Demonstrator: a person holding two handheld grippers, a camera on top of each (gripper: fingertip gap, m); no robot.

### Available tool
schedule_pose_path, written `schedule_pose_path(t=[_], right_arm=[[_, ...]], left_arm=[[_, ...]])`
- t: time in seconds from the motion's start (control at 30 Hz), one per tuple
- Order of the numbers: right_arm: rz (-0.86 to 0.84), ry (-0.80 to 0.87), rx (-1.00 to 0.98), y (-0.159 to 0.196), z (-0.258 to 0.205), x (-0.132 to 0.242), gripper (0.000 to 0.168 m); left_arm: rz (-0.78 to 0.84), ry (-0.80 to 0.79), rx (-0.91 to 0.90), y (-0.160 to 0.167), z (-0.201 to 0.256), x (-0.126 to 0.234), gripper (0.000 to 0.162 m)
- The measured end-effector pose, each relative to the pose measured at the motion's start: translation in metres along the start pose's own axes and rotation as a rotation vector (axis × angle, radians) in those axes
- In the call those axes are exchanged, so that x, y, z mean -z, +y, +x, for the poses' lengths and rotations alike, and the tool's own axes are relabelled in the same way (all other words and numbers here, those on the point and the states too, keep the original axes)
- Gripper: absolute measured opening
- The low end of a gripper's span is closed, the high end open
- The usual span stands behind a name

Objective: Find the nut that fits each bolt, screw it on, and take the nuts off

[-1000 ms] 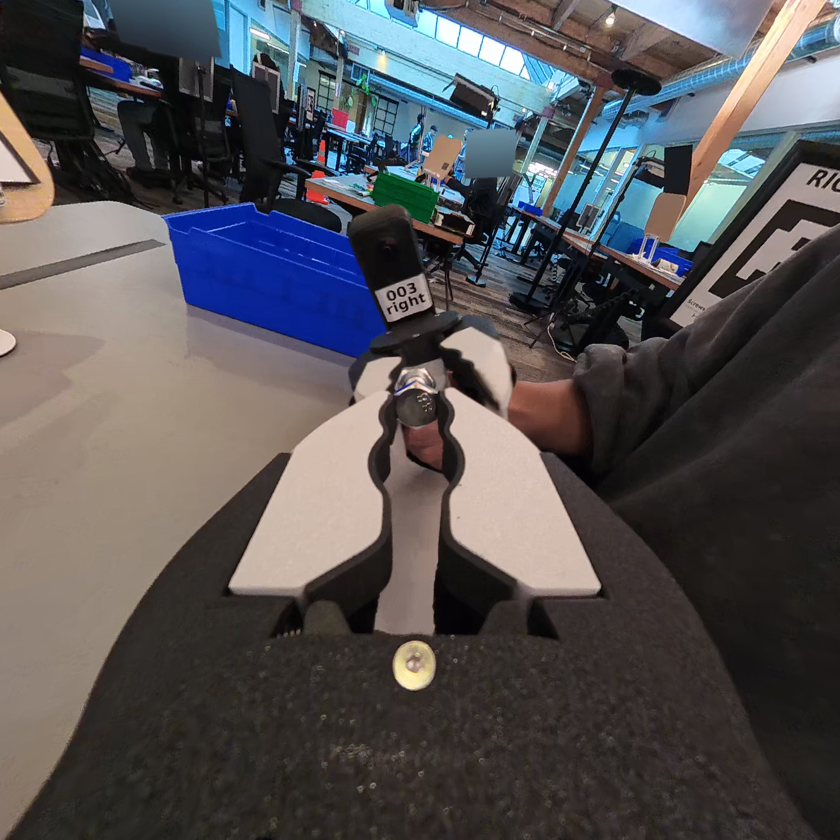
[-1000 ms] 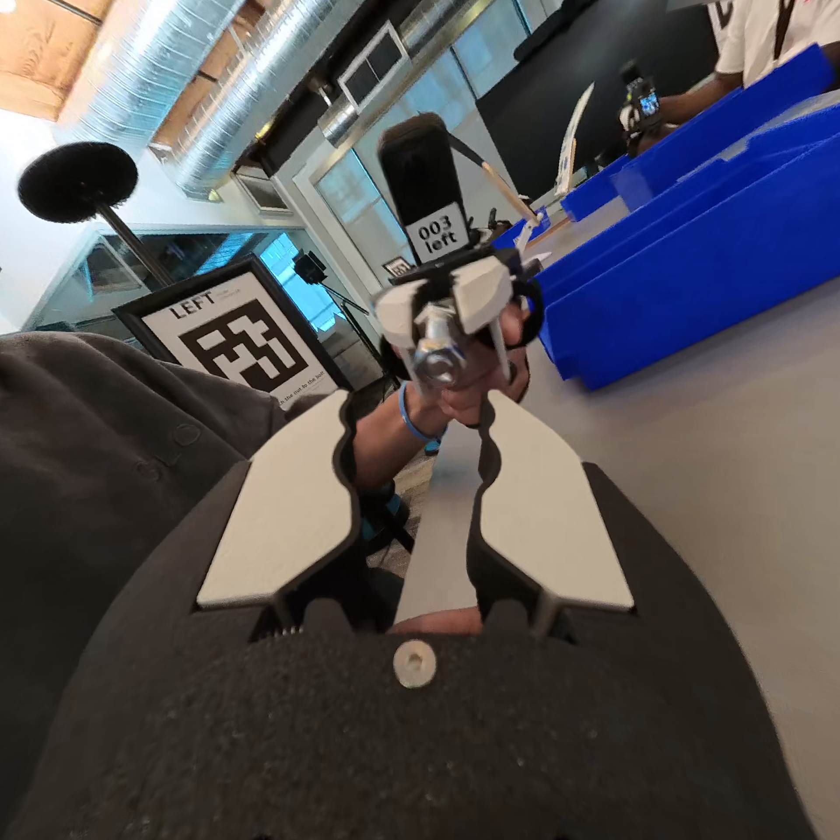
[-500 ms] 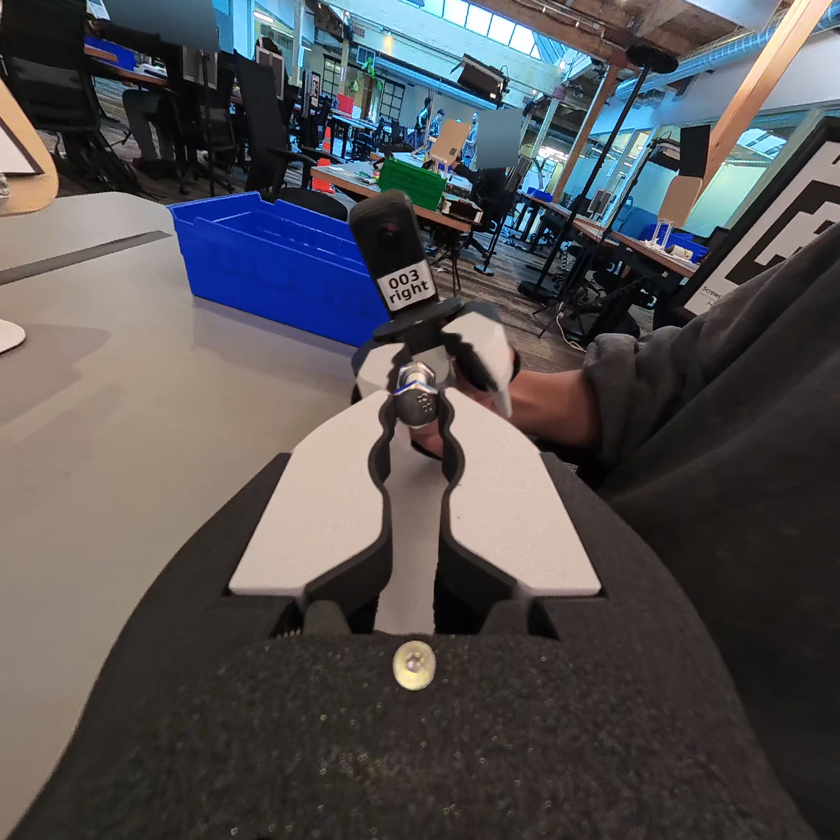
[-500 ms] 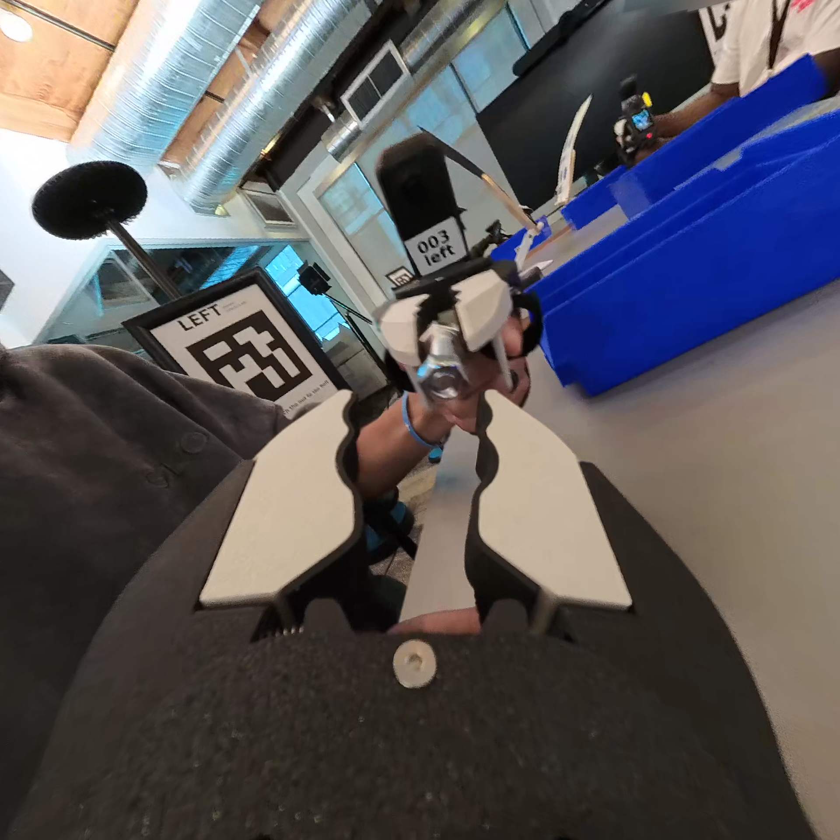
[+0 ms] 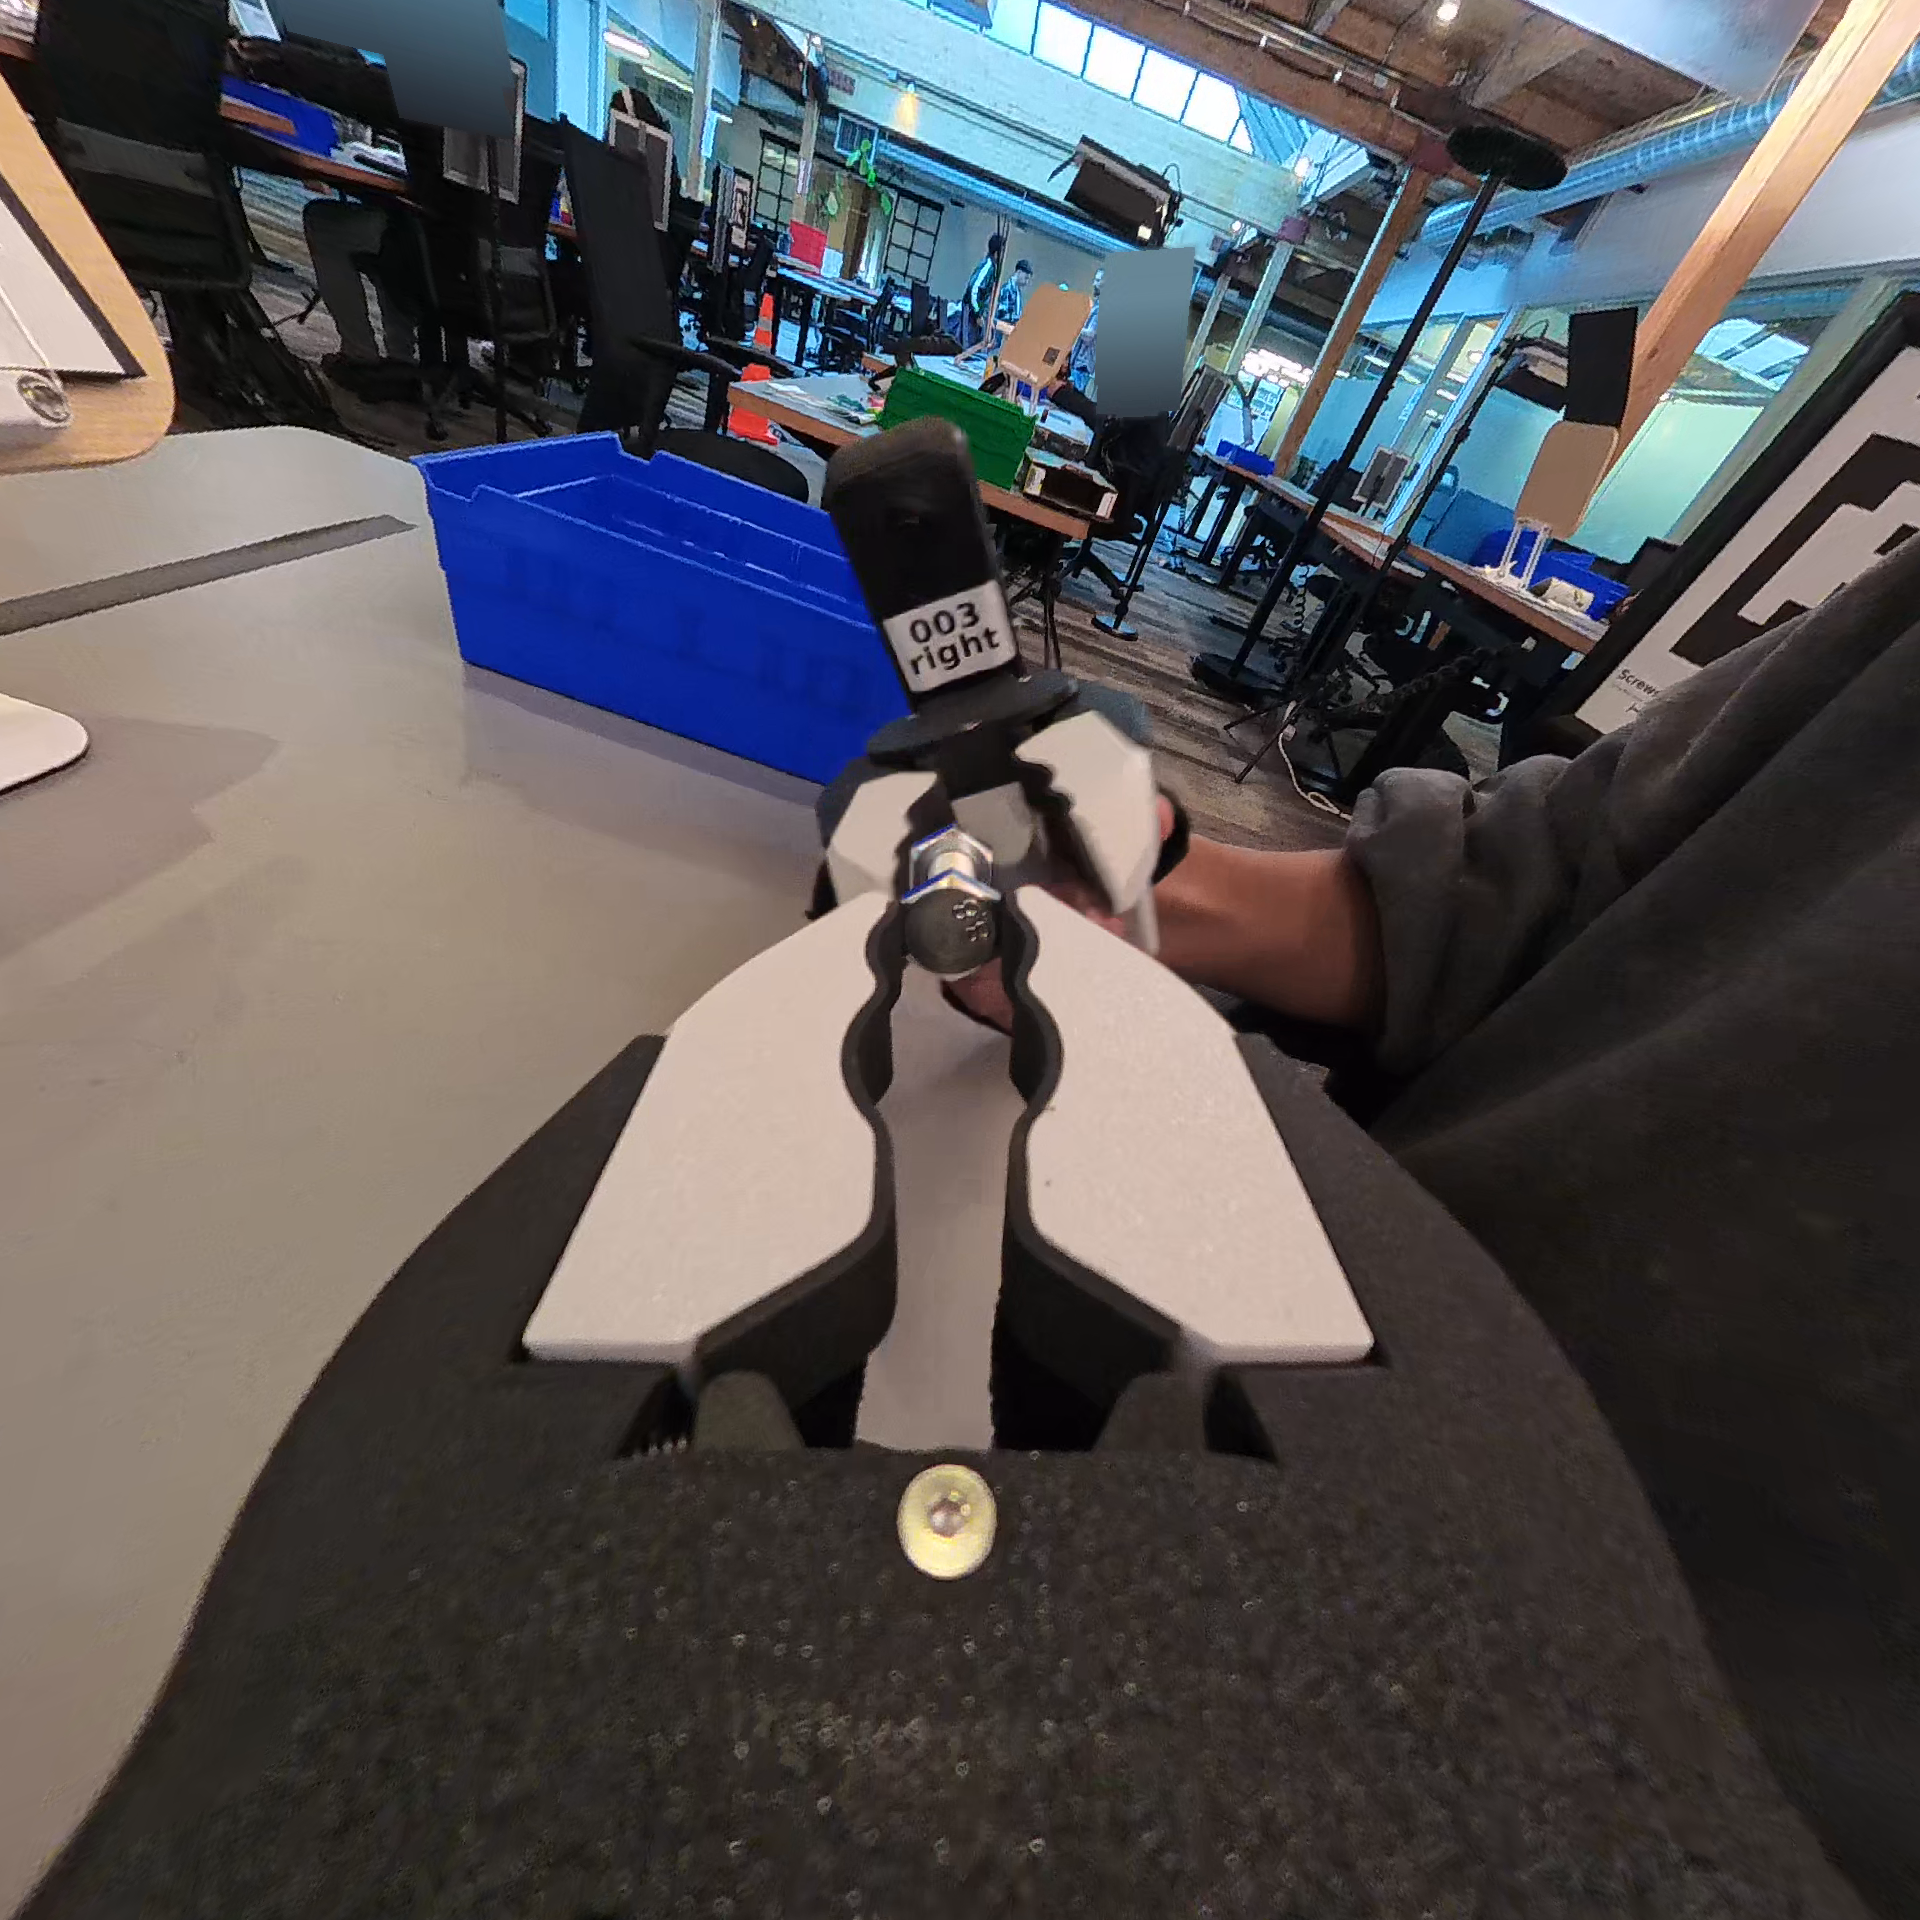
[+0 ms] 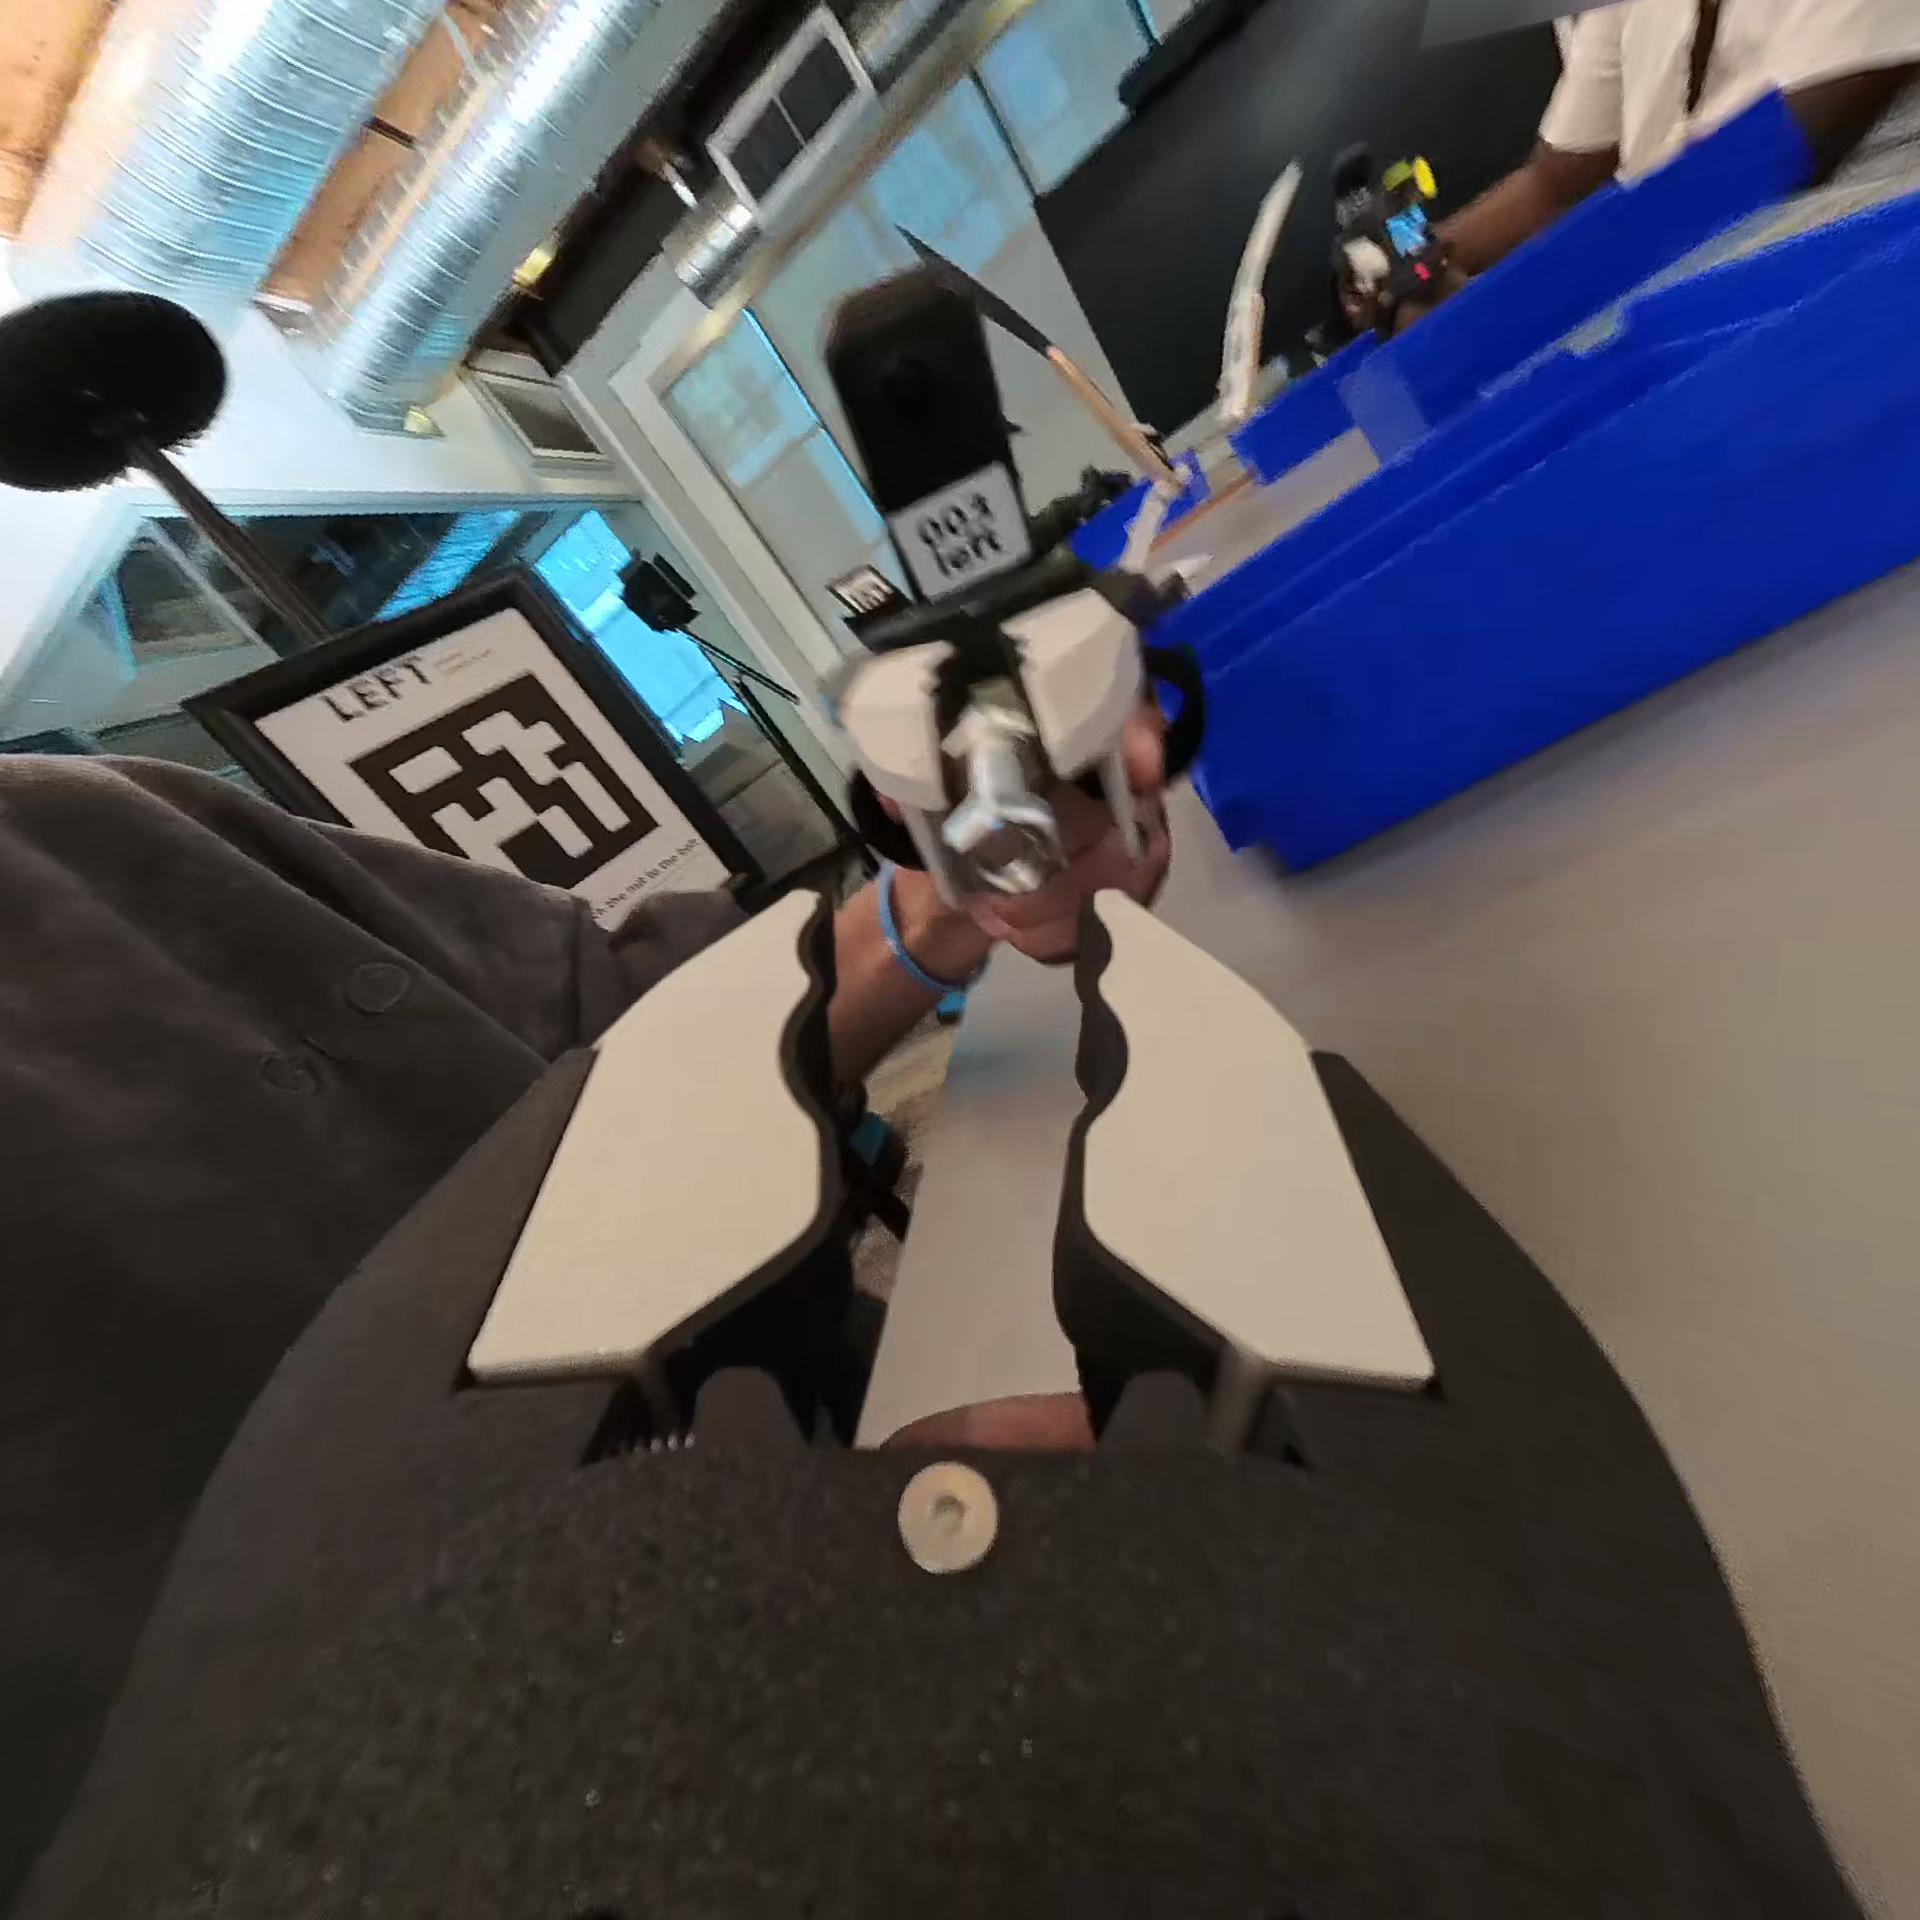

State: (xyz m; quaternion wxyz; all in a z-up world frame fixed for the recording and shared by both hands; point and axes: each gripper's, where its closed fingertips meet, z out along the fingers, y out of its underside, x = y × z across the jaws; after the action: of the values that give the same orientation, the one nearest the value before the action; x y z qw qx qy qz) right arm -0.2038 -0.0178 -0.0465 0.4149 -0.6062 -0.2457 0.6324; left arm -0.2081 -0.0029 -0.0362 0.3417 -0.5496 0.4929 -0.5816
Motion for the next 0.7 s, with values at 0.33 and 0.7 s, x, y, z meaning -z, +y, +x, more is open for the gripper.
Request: schedule_pose_path(t=[0.33,0.7], right_arm=[[0.001,0.098,0.009,-0.001,0.018,0.013,0.044],[-0.067,0.235,0.555,0.0,0.008,0.007,0.018]], left_arm=[[-0.012,-0.003,0.021,0.008,-0.006,-0.002,0.017],[-0.025,0.122,0.176,0.009,0.005,-0.007,0.017]])
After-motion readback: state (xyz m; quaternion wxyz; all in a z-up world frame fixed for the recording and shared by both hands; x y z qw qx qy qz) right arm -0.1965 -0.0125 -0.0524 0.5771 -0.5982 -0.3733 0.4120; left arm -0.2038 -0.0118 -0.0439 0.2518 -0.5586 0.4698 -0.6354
